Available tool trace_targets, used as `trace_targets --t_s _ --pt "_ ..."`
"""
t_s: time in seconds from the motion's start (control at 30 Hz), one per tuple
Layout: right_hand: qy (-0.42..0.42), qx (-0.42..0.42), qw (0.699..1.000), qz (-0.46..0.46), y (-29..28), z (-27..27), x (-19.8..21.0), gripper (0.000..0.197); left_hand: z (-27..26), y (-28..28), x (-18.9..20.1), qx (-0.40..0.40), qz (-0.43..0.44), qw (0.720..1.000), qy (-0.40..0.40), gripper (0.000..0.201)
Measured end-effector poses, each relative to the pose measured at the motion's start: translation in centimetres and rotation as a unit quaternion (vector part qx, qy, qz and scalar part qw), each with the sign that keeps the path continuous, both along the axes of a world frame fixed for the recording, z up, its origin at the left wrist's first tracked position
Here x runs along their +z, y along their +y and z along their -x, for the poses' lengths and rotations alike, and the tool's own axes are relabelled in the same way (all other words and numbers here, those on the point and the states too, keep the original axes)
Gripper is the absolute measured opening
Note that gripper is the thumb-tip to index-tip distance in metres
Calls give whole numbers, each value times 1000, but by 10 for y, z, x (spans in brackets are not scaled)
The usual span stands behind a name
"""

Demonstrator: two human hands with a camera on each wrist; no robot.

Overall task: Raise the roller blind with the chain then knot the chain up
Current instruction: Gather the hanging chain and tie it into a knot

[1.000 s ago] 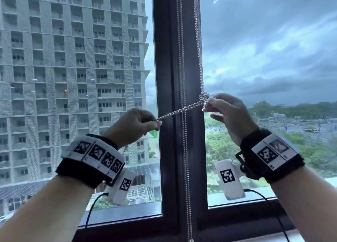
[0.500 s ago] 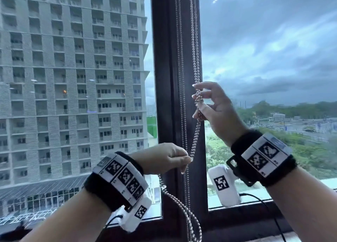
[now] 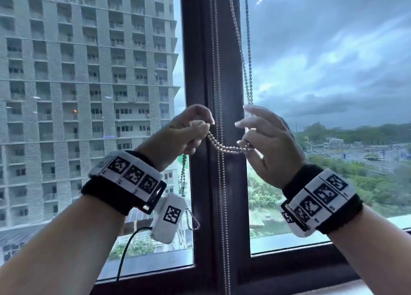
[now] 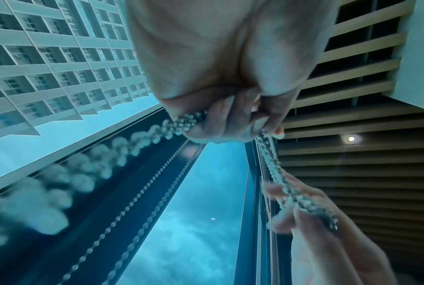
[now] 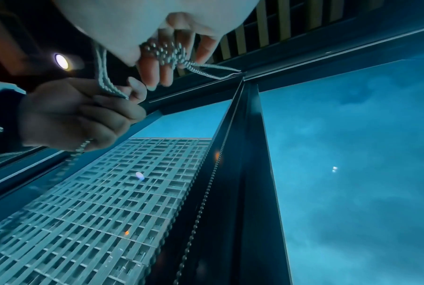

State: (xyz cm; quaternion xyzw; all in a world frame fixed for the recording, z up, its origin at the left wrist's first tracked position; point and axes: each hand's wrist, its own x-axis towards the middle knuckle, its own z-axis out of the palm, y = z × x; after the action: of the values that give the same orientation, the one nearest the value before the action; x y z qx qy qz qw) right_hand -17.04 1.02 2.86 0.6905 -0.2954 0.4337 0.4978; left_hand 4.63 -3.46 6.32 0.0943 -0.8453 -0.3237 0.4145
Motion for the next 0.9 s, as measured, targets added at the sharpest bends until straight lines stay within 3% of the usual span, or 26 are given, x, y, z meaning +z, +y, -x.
trace_targets --t_s 0.1,0.17,0.27,0.33,0.43,0.5,0.57,0.67,0.73,0.77,0.8,0.83,0.9 --pt "10 52 999 -11 3 -3 2 19 3 -2 9 37 18 999 19 24" --pt "-86 135 986 -50 7 -7 10 26 8 -2 11 91 87 992 2 31" --pt "-240 265 923 -144 14 -16 22 31 20 4 10 135 163 977 -4 34" --pt "-318 371 842 -227 20 -22 32 31 29 7 13 149 163 975 14 29" --pt "-411 539 656 -333 24 -24 46 29 46 11 21 141 111 983 48 20" --pt "-443 597 553 -375 21 -23 49 28 54 11 25 88 38 993 73 20" --pt "-465 620 496 -391 15 -22 50 29 61 11 25 42 -6 995 87 21" --pt "-498 629 442 -401 6 -22 50 29 68 10 21 39 -27 991 123 14" --pt "-513 634 412 -407 4 -22 50 17 70 8 19 50 -46 986 154 12" --pt "-519 632 414 -400 4 -23 49 13 70 6 18 52 -61 984 161 15" --pt "-527 617 441 -383 3 -23 48 18 70 5 18 51 -76 982 163 20" --pt "-529 586 499 -357 1 -23 46 24 69 4 17 46 -91 981 163 24" --pt "-487 445 696 -283 -2 -27 42 34 68 3 17 24 -111 981 156 30"
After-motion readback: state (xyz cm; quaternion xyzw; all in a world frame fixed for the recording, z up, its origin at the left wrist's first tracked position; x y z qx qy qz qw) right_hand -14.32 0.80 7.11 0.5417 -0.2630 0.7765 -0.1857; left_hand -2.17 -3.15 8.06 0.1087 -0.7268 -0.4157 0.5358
